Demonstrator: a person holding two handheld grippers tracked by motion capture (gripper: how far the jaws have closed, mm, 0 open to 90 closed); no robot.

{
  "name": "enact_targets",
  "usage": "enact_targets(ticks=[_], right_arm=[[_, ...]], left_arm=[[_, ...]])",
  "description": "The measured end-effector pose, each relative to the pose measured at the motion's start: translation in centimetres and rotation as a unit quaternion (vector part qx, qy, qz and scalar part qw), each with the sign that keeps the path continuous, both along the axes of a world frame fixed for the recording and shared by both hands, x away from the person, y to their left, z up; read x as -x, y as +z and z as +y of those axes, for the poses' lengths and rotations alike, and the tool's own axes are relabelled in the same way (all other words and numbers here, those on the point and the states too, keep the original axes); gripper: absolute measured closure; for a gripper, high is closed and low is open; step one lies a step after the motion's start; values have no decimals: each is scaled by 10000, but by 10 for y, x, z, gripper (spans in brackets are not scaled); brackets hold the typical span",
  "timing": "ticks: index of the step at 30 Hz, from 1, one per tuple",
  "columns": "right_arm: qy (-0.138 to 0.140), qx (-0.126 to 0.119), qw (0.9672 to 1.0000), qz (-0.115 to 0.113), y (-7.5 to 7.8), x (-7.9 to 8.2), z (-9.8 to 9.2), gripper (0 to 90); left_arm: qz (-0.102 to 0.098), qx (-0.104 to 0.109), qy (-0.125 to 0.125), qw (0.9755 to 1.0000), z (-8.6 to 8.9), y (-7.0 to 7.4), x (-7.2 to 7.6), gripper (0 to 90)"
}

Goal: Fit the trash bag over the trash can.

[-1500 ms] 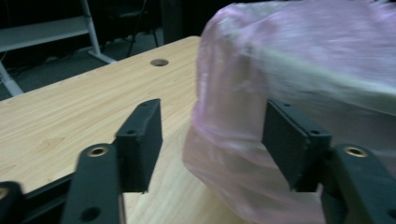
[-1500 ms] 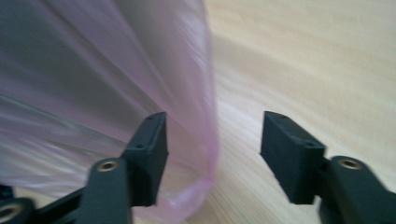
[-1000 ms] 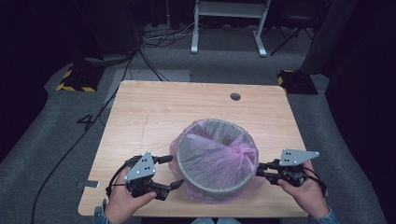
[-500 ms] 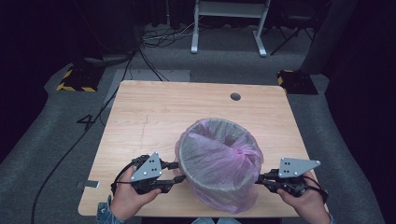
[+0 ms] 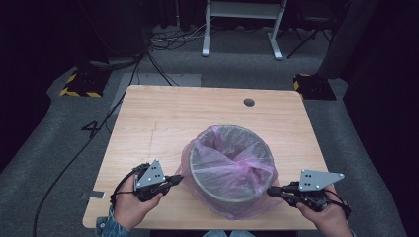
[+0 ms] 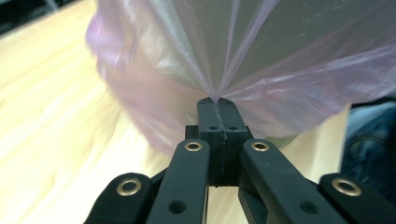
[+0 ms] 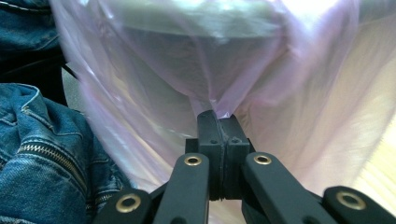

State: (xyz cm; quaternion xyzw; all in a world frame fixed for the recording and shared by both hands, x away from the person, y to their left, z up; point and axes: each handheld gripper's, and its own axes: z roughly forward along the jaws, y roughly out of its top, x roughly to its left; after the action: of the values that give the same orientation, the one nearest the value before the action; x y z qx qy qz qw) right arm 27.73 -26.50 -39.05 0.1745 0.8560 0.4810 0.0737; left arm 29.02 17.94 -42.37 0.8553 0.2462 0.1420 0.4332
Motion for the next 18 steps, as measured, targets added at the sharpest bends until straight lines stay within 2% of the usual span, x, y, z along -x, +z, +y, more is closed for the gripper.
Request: enact_targets(ticks=[2, 6, 10, 11, 12, 14, 16, 18], right_arm=[[20, 7, 10000, 45, -3, 0, 1, 900], [-18, 70, 9998, 211, -13, -2, 3, 900], [-175, 185, 9989, 388, -26, -8, 1, 900], [-211, 208, 9986, 439, -28, -9, -1, 900], [-225, 192, 9984, 485, -30, -10, -3, 861], [-316, 55, 9984, 461, -26, -9, -7, 644], [-470, -178, 9985, 221, -17, -6, -13, 523], [-649, -410, 9970, -6, -7, -6, -20, 410]], left_arm=[[143, -127, 97, 9998, 4, -10, -4, 900], [386, -147, 217, 9989, 11, -29, -11, 900], [524, -215, 338, 9978, 17, -39, -14, 900], [526, -158, 339, 9979, 19, -39, -13, 900], [505, -4, 336, 9982, 21, -36, -11, 897], [300, 361, 237, 9986, 25, -27, -6, 684], [72, 640, 60, 9979, 24, -14, 1, 514], [-109, 845, -140, 9963, 18, -3, 6, 369]])
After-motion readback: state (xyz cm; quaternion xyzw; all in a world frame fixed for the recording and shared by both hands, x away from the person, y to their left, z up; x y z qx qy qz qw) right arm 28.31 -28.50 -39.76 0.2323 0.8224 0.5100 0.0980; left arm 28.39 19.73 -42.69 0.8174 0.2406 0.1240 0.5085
